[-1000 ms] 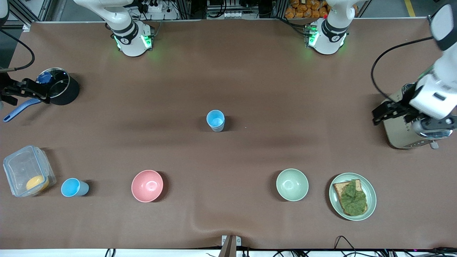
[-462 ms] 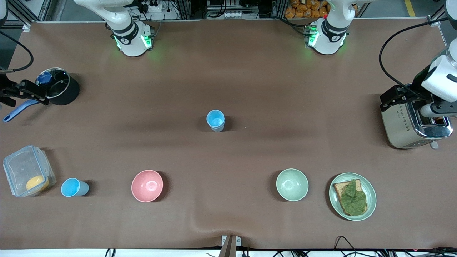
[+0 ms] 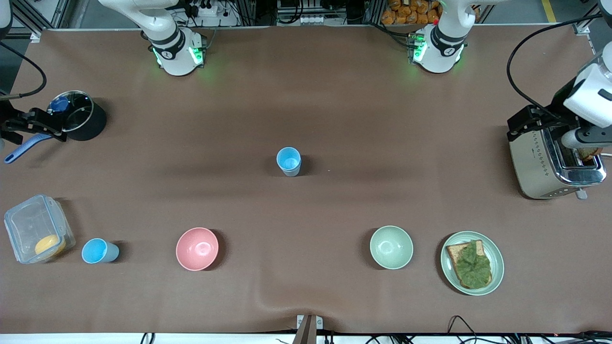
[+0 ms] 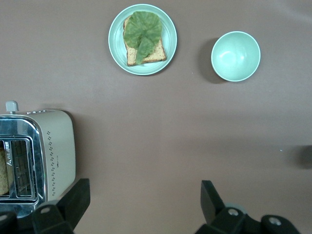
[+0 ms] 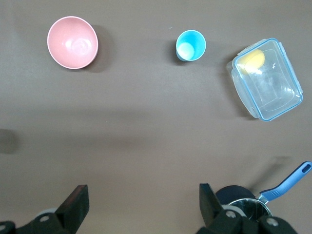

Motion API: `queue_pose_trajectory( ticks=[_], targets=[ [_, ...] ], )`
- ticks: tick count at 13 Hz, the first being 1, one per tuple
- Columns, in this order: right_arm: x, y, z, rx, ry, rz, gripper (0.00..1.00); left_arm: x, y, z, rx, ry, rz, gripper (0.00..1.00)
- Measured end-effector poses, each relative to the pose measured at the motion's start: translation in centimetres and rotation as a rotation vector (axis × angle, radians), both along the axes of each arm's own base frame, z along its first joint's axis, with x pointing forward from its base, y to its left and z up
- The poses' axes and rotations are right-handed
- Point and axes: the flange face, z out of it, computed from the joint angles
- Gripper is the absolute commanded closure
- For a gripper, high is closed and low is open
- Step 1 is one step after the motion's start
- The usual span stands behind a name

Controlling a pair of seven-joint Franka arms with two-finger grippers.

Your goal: Stack blue cups with both arms

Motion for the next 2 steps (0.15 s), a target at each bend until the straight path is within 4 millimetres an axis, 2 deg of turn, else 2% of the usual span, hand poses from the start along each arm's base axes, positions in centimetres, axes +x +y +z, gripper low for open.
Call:
queue_pose_trajectory(
  ticks=[2],
  targets=[
    [0.02, 0.01, -0.05, 0.000, 0.001, 0.000, 0.00, -0.18, -0.03, 0.01, 0.000, 0.014, -0.013, 0.00]
  ],
)
